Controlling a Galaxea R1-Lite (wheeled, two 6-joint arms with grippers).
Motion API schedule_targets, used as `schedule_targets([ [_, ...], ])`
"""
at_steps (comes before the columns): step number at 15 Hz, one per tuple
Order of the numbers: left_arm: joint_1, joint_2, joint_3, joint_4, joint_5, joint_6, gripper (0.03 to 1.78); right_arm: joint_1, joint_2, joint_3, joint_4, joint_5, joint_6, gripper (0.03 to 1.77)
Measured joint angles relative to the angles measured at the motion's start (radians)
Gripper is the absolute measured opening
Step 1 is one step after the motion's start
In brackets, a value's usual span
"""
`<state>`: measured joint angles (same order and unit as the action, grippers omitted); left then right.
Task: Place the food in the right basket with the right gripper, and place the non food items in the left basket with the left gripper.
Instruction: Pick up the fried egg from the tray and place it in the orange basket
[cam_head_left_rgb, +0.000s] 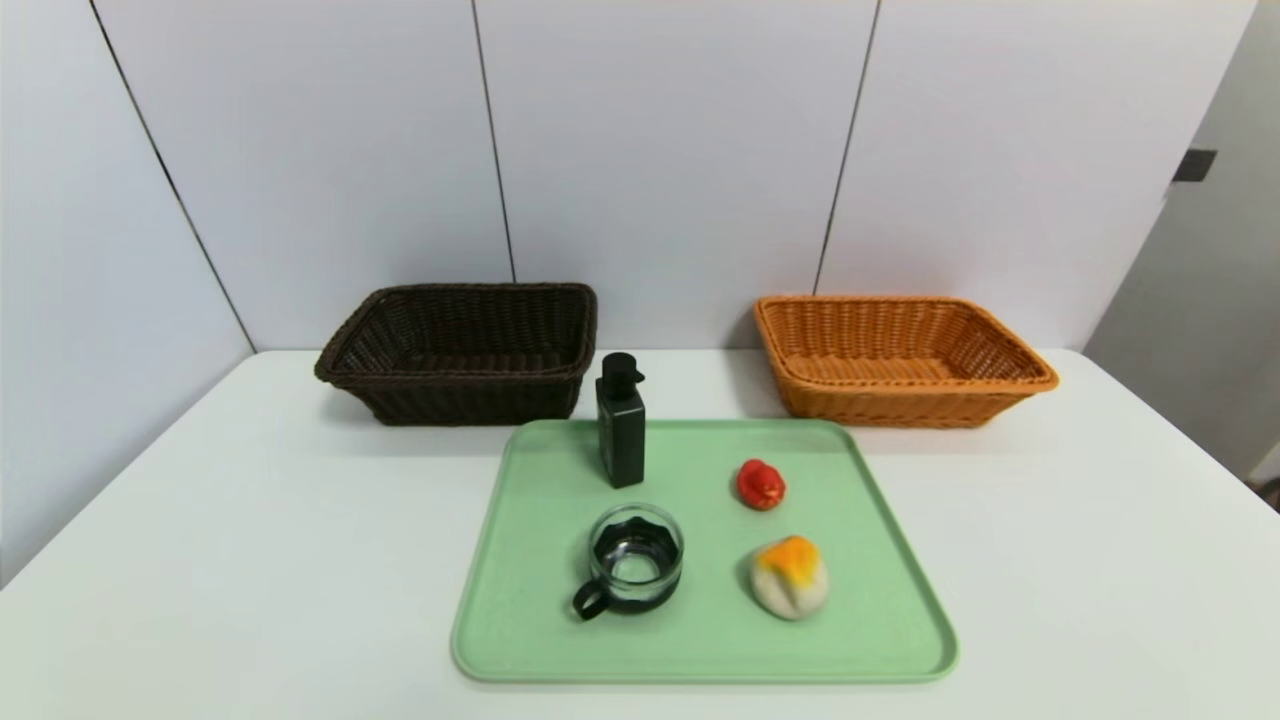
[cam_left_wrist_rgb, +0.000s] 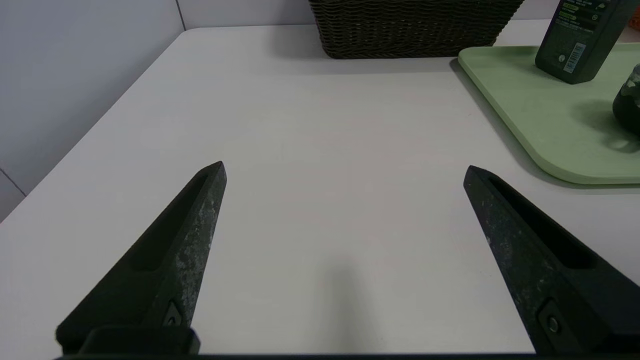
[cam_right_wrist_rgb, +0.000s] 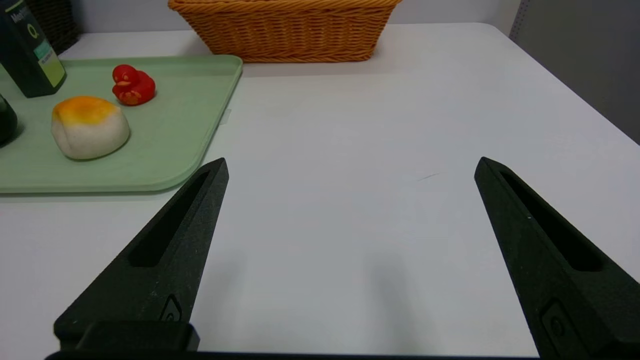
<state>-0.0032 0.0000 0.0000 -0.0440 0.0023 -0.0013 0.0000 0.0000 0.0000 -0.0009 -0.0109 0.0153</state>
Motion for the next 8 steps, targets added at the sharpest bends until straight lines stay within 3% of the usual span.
schedule_targets([
  [8,0.0,0.002,0.0,-0.001,0.0,-0.001,1.69,0.0,0.0,0.0,-0.001,0.0,-0.002,1.7],
])
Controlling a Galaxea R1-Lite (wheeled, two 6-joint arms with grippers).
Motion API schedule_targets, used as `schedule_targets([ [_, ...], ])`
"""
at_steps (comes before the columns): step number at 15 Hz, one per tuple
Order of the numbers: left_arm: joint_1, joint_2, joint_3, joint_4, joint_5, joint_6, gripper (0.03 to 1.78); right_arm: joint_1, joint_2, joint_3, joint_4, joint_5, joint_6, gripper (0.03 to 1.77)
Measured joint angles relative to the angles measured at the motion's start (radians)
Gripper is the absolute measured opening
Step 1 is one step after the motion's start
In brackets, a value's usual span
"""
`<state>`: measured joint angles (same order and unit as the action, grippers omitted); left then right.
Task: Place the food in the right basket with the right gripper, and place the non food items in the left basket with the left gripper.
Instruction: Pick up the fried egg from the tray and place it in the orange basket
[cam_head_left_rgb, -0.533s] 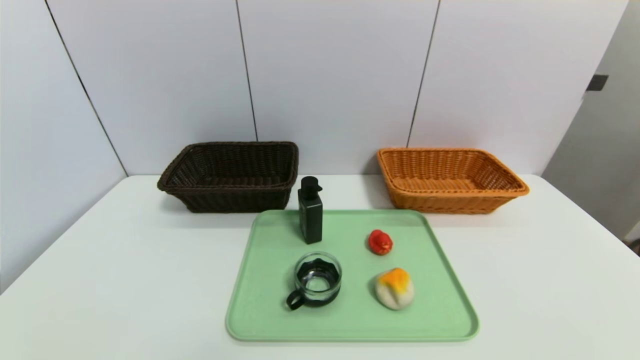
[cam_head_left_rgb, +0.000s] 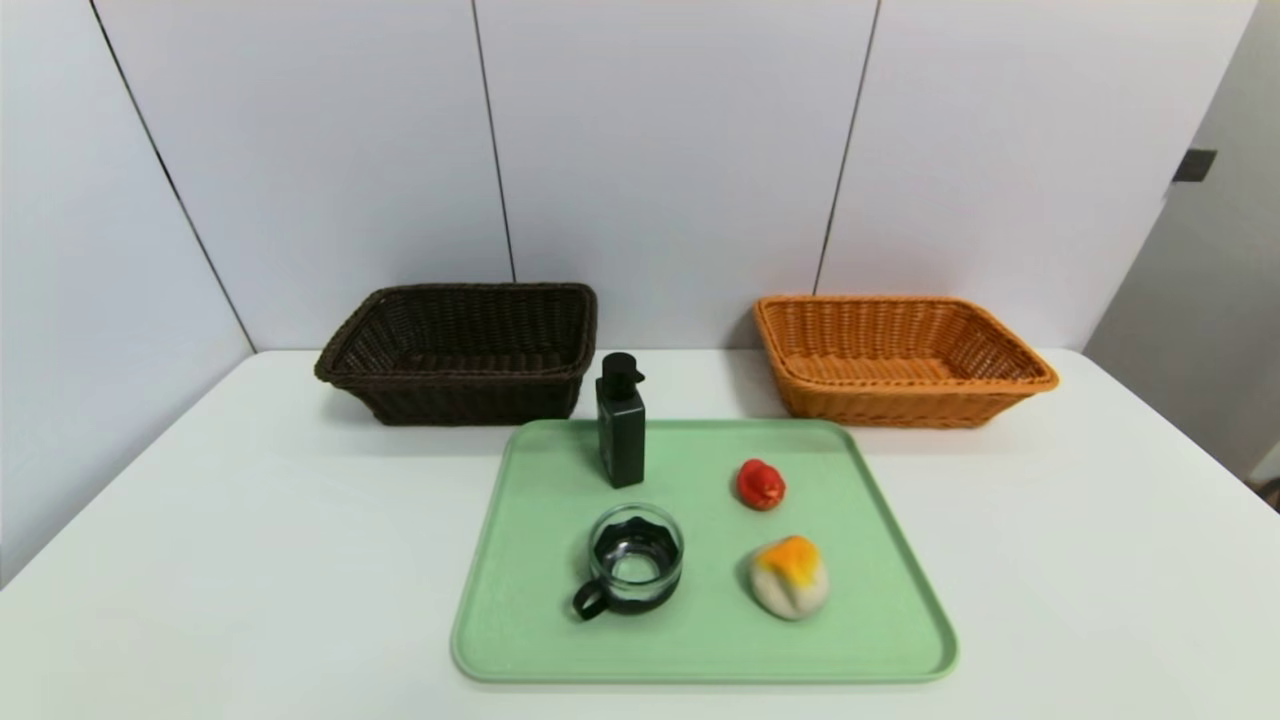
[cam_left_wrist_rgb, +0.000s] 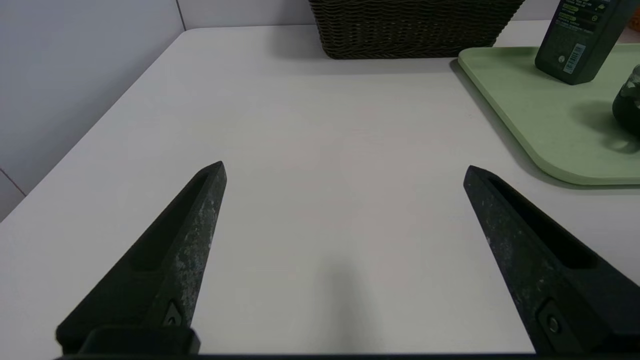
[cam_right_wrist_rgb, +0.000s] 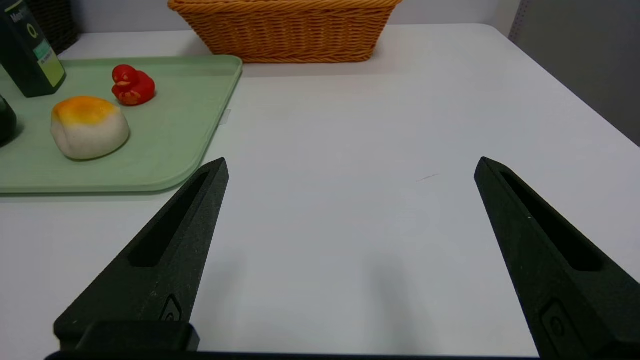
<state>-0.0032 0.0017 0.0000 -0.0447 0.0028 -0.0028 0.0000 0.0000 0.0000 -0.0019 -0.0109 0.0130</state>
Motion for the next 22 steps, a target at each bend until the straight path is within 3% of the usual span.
schedule_targets([
  [4,0.0,0.0,0.0,0.004,-0.003,0.027,1.69,0.0,0.004,-0.002,0.008,-0.001,-0.014,1.7],
  [6,0.0,0.003,-0.034,0.033,-0.025,0.061,1.69,0.0,0.018,-0.038,0.024,0.026,-0.049,1.7],
  [11,-0.001,0.197,-0.378,0.299,-0.046,0.085,1.69,0.005,0.274,-0.369,0.169,0.11,-0.024,1.7],
  [15,-0.003,0.542,-0.653,0.325,-0.052,0.073,1.69,0.017,0.665,-0.79,0.245,0.153,0.075,1.7],
  [17,-0.013,0.724,-0.815,0.321,-0.062,0.063,1.69,0.061,0.856,-1.009,0.333,0.162,0.119,1.7],
  [19,-0.05,0.896,-0.967,0.324,-0.065,0.023,1.69,0.164,1.04,-1.197,0.454,0.163,0.204,1.7],
  [22,-0.184,1.124,-1.137,0.364,-0.023,-0.15,1.69,0.323,1.29,-1.432,0.636,0.134,0.394,1.7],
])
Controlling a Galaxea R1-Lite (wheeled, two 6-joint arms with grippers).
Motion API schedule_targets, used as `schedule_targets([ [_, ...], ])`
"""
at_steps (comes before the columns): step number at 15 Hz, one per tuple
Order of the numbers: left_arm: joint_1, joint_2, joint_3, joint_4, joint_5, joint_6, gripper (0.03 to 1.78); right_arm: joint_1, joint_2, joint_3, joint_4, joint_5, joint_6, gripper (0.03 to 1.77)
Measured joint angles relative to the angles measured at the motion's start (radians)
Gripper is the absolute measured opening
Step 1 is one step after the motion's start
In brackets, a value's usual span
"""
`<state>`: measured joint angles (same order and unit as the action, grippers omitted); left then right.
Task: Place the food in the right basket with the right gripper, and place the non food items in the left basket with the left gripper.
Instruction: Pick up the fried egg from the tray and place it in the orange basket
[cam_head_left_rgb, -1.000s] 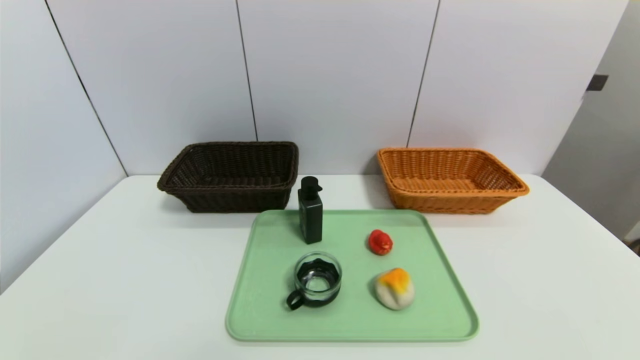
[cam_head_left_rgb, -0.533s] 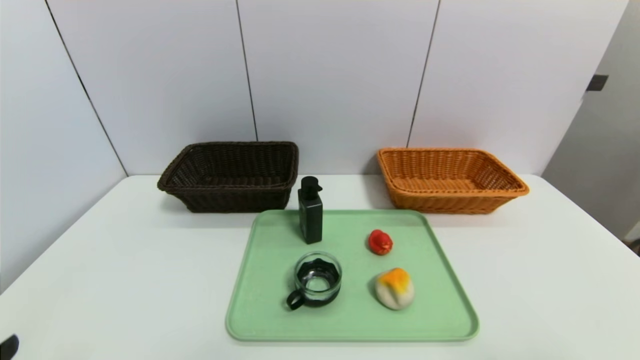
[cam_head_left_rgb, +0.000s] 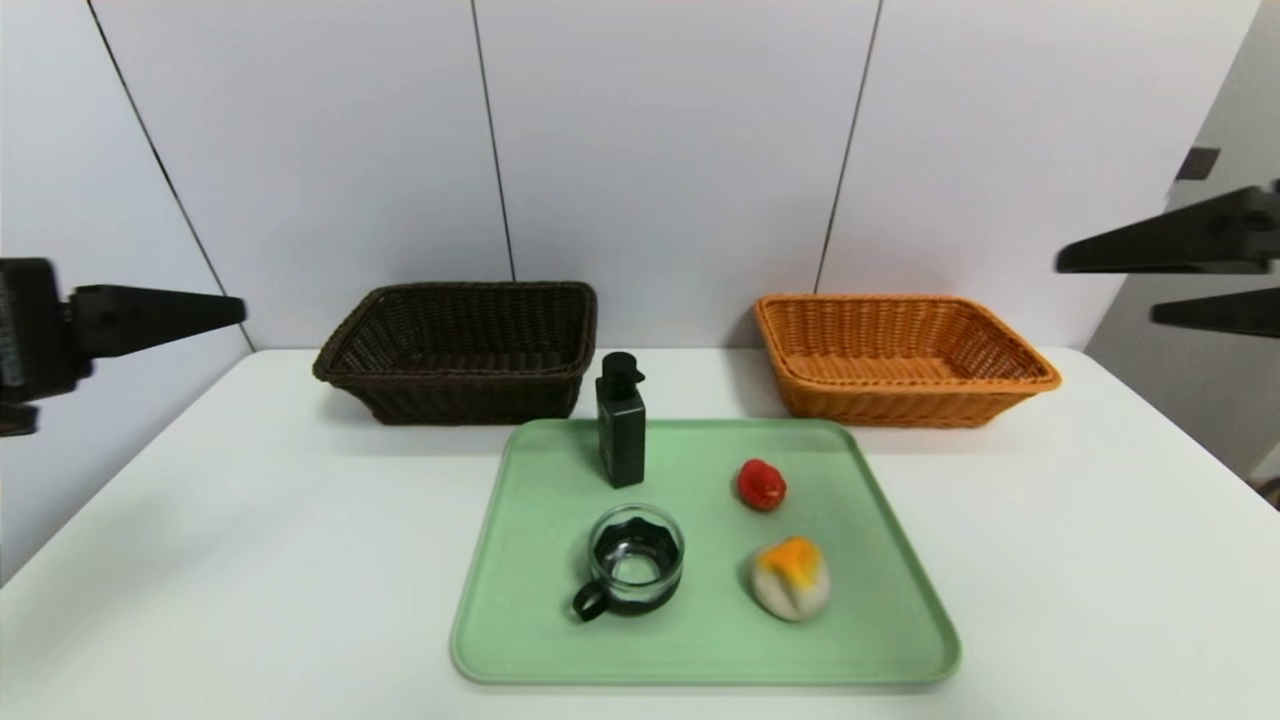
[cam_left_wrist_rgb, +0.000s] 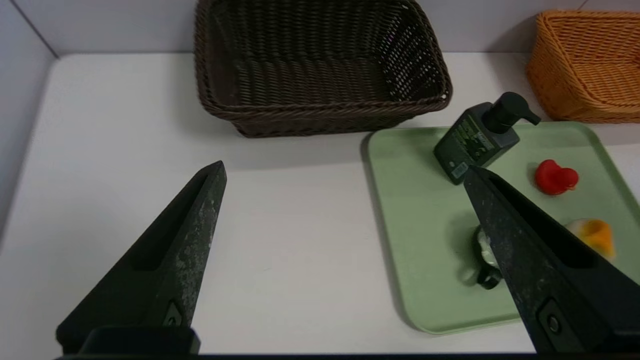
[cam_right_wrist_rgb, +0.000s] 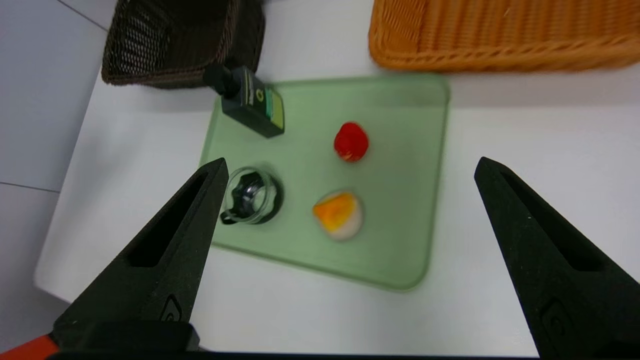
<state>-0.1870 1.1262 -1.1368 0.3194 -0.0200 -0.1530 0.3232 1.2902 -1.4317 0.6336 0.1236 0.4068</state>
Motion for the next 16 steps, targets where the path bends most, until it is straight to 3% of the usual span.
schedule_targets([
  [3,-0.119,0.154,-0.063,0.033,0.057,-0.126,1.69,0.116,0.22,-0.168,0.19,-0.016,0.183,1.7],
  [5,-0.148,0.224,-0.066,0.029,0.086,-0.117,1.69,0.168,0.335,-0.248,0.319,-0.02,0.24,1.7],
  [8,-0.194,0.302,-0.04,0.006,0.19,-0.109,1.69,0.215,0.451,-0.309,0.426,-0.009,0.292,1.7],
  [12,-0.272,0.362,-0.015,0.003,0.167,-0.151,1.69,0.246,0.563,-0.338,0.436,-0.01,0.296,1.7],
  [16,-0.329,0.384,-0.001,0.008,0.054,-0.212,1.69,0.261,0.636,-0.349,0.446,-0.015,0.296,1.71],
])
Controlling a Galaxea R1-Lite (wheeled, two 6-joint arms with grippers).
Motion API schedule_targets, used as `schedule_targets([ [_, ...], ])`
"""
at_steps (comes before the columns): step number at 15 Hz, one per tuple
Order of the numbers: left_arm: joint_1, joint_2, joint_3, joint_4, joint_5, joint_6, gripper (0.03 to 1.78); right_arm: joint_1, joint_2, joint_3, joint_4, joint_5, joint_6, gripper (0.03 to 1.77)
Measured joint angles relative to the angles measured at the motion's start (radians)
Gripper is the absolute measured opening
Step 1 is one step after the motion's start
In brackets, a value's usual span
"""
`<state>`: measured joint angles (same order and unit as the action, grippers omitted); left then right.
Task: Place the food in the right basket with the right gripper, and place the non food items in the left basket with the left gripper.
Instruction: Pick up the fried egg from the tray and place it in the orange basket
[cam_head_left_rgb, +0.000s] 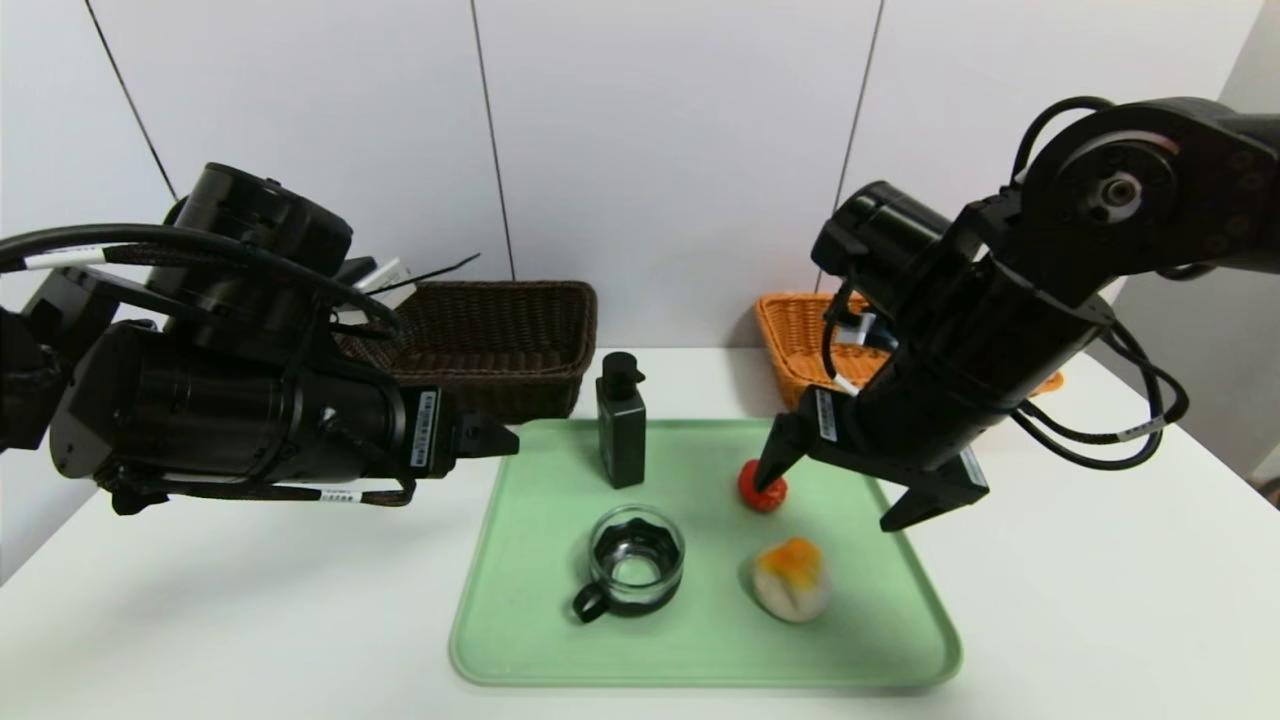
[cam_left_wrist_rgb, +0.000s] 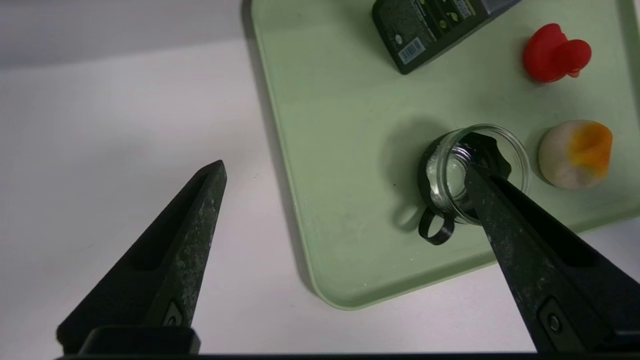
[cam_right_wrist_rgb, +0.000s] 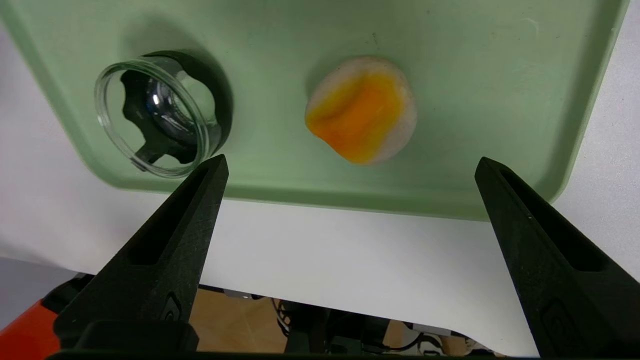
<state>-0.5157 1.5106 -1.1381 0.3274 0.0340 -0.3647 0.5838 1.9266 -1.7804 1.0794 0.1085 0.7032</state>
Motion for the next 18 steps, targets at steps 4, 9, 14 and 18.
schedule_targets([
  [4,-0.024,0.012,0.012,0.001,-0.004,-0.002,1.69,0.022,0.056,-0.003,0.083,-0.011,0.0,1.71],
  [9,-0.038,0.014,0.046,-0.001,-0.004,-0.007,1.69,0.04,0.107,-0.006,0.1,-0.015,0.001,1.71],
  [14,-0.041,0.005,0.05,0.002,-0.004,-0.007,1.69,0.046,0.157,-0.044,0.099,-0.02,0.027,1.71],
  [18,-0.044,0.0,0.054,0.003,-0.003,-0.006,1.69,0.067,0.214,-0.099,0.109,-0.093,0.054,1.71],
])
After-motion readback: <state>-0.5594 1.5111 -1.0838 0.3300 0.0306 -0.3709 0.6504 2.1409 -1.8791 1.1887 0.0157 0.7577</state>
